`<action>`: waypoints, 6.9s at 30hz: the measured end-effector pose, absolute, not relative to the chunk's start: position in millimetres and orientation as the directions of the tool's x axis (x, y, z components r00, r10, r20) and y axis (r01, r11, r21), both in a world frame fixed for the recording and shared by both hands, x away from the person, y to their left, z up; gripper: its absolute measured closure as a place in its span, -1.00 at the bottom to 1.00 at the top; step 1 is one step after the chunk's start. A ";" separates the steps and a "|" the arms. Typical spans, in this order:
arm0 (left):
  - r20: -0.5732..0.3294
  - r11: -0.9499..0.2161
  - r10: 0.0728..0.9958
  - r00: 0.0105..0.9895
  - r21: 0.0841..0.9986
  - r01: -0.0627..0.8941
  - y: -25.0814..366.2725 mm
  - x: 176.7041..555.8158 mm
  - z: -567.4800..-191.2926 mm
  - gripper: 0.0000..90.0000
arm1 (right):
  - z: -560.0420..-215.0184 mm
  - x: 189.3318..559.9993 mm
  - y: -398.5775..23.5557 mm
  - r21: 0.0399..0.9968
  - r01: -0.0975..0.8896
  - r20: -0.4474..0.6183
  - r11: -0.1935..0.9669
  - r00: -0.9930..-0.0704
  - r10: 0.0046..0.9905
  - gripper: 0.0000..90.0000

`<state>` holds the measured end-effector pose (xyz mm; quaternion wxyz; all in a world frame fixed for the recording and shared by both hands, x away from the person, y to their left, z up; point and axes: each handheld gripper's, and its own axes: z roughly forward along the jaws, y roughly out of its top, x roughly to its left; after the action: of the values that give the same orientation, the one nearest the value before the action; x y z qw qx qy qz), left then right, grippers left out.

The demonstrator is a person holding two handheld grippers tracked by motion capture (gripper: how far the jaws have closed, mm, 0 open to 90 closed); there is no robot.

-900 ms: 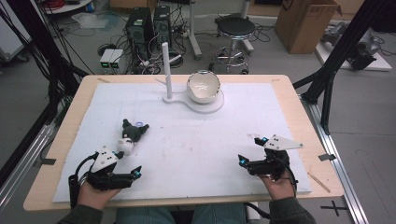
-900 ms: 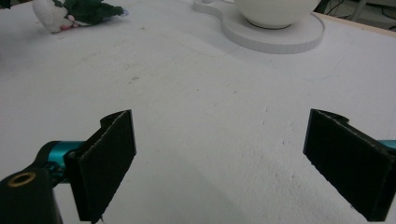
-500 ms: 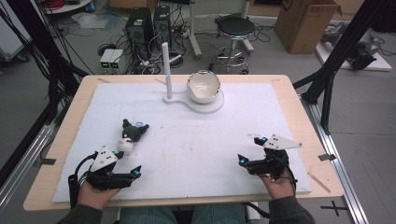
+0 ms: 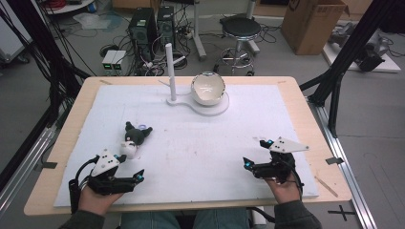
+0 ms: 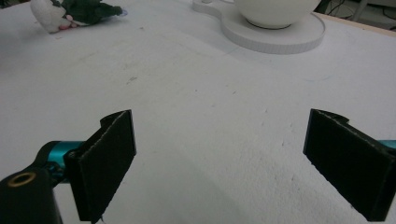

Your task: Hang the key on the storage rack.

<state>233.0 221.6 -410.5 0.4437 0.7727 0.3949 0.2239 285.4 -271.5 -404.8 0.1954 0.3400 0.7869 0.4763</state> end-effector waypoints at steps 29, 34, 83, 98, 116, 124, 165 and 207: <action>0.009 -0.280 0.828 0.561 0.872 0.401 229.8 238.6 -395.0 -0.48 | -405.3 281.7 -272.4 0.884 0.340 0.005 0.322 -0.694 0.720 -0.81; 0.006 -0.267 0.832 0.554 0.880 0.392 233.0 241.3 -388.7 -0.46 | -404.8 281.8 -272.7 0.884 0.338 0.004 0.322 -0.695 0.719 -0.81; -0.021 -0.211 0.907 0.421 0.842 0.496 236.6 319.2 -382.8 -0.33 | -403.6 287.1 -273.2 0.889 0.332 0.010 0.315 -0.703 0.711 -0.81; 0.006 -0.236 0.923 0.384 0.798 0.554 230.6 328.5 -401.4 -0.27 | -404.1 287.0 -274.1 0.889 0.335 0.014 0.313 -0.702 0.712 -0.81; 0.048 -0.264 0.935 0.351 0.756 0.599 221.9 330.0 -414.2 -0.17 | -404.2 287.3 -274.1 0.889 0.329 0.008 0.318 -0.707 0.708 -0.81; 0.068 -0.276 0.939 0.338 0.737 0.617 216.9 329.4 -415.1 -0.20 | -404.2 286.8 -274.8 0.889 0.333 0.013 0.315 -0.705 0.709 -0.81; 0.083 -0.280 0.916 0.394 0.835 0.474 220.8 311.9 -403.8 0.21 | -404.0 285.8 -275.3 0.892 0.323 0.006 0.315 -0.707 0.708 -0.81; 0.092 -0.165 0.904 0.417 0.976 0.142 200.4 283.9 -387.1 0.21 | -405.0 286.2 -275.9 0.894 0.316 0.003 0.316 -0.710 0.704 -0.81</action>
<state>283.9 200.4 -387.1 0.5134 0.6670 0.3923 0.3711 286.2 -275.9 -405.0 0.1991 0.3243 0.7864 0.4866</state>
